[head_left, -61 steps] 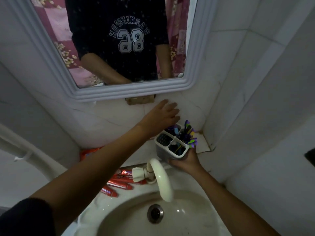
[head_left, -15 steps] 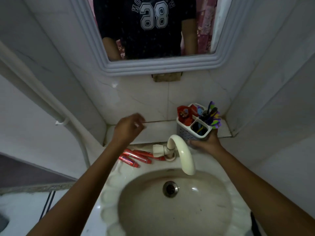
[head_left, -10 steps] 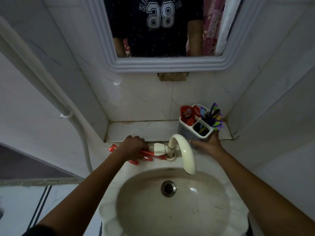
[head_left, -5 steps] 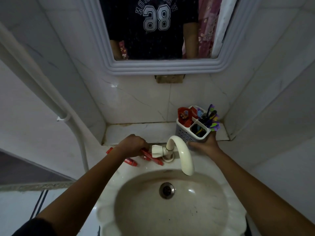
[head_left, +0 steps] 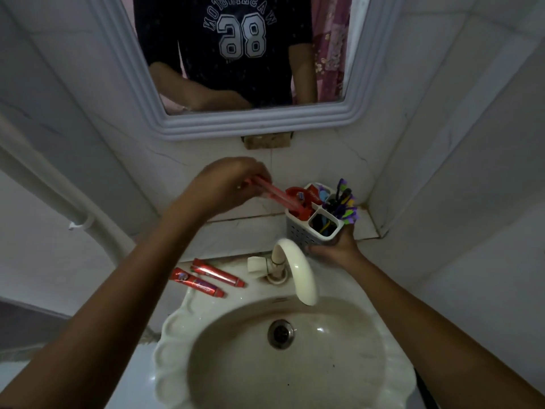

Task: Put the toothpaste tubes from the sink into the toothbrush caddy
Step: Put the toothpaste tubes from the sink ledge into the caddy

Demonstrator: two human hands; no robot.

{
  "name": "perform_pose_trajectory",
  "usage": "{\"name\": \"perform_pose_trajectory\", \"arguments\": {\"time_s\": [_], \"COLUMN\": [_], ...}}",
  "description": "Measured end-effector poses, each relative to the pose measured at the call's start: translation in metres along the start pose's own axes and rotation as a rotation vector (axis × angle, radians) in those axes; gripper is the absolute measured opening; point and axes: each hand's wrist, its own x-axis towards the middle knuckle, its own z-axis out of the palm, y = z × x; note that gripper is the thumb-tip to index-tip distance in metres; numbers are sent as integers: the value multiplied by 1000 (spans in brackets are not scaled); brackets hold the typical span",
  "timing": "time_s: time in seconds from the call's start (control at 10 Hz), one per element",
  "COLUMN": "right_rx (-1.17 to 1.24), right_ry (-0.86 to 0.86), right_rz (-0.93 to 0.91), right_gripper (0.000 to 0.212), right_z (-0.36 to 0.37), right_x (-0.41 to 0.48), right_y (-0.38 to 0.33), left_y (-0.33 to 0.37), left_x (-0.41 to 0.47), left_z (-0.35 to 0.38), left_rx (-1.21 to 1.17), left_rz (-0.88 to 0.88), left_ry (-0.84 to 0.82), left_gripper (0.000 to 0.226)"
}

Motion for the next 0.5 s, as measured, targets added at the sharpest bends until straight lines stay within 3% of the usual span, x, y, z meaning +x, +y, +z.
{"name": "perform_pose_trajectory", "arguments": {"time_s": [0.1,0.2,0.3,0.4,0.5], "right_rx": [24,-113,-190,-11,122], "right_ry": [-45,-50,-49,-248,-138], "right_rz": [19,47,14,61,173], "right_gripper": [76,103,112,78,82], "right_z": [-4,-9,-11,-10,-5], "right_x": [0,-3,-3,-11,-13], "right_y": [1,4,6,-16,-13], "left_y": [31,48,61,65,59], "left_x": [34,57,68,68,57], "left_z": [16,42,66,82,81], "left_rx": [42,111,187,82,-83], "left_rz": [35,18,6,-7,-46], "left_ry": [-71,-157,-244,-223,-123], "left_gripper": [21,25,36,44,48]}}
